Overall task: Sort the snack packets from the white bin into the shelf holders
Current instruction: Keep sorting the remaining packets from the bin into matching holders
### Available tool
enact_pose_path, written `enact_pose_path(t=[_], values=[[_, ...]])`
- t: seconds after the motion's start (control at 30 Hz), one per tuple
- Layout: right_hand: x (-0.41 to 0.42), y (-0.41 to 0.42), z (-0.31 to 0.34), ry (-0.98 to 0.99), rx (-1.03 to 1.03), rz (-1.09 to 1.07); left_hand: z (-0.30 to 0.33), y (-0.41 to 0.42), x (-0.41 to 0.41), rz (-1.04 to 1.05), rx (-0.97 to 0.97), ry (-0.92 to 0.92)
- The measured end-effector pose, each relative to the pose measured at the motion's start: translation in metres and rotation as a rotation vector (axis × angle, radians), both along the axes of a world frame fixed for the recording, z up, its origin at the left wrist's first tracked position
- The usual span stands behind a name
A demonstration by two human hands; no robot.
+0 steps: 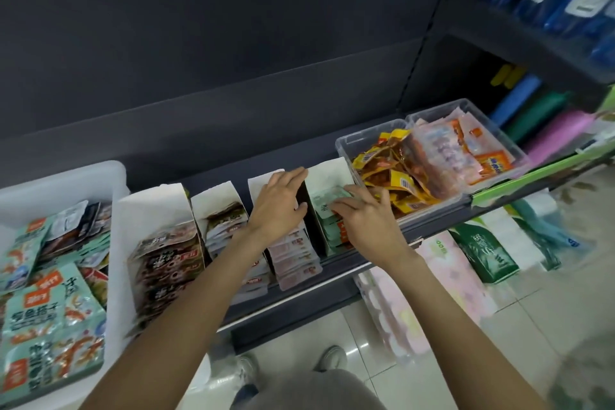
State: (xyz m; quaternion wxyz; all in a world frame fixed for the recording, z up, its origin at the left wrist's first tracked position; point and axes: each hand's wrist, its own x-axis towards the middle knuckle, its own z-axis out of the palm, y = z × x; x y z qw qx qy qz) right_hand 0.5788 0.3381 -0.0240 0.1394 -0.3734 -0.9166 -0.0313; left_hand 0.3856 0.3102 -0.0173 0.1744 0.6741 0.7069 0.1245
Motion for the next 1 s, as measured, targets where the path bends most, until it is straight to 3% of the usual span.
enact_pose_path(t=[0.17,0.23,0.33,0.4,0.57,0.67,0.8,0.9,1.0], values=[[-0.011,-0.023,0.04,0.629,-0.373,-0.069,0.038,-0.032,-0.004,0.032,0.078,-0.054],[-0.025,-0.036,0.058,0.722,-0.393,-0.023,0.052,-0.056,-0.016,0.068,0.229,-0.09],[-0.061,-0.062,0.077,0.772,-0.358,0.116,0.068,-0.103,-0.049,0.157,0.607,-0.2],[-0.097,-0.083,0.082,0.781,-0.395,0.216,0.07,-0.139,-0.077,0.253,0.722,-0.201],[-0.204,-0.135,0.076,0.568,-0.489,0.443,0.046,-0.229,-0.169,0.561,0.586,-0.082],[-0.269,-0.162,0.066,0.343,-0.62,0.495,0.012,-0.278,-0.224,0.759,0.285,0.003],[-0.343,-0.185,0.035,-0.029,-0.699,0.476,-0.021,-0.316,-0.27,0.897,-0.113,-0.052],[-0.378,-0.191,0.005,-0.268,-0.672,0.417,-0.028,-0.322,-0.288,0.915,-0.148,-0.132],[-0.397,-0.194,-0.014,-0.363,-0.714,0.358,-0.033,-0.318,-0.297,0.85,-0.157,-0.155]])
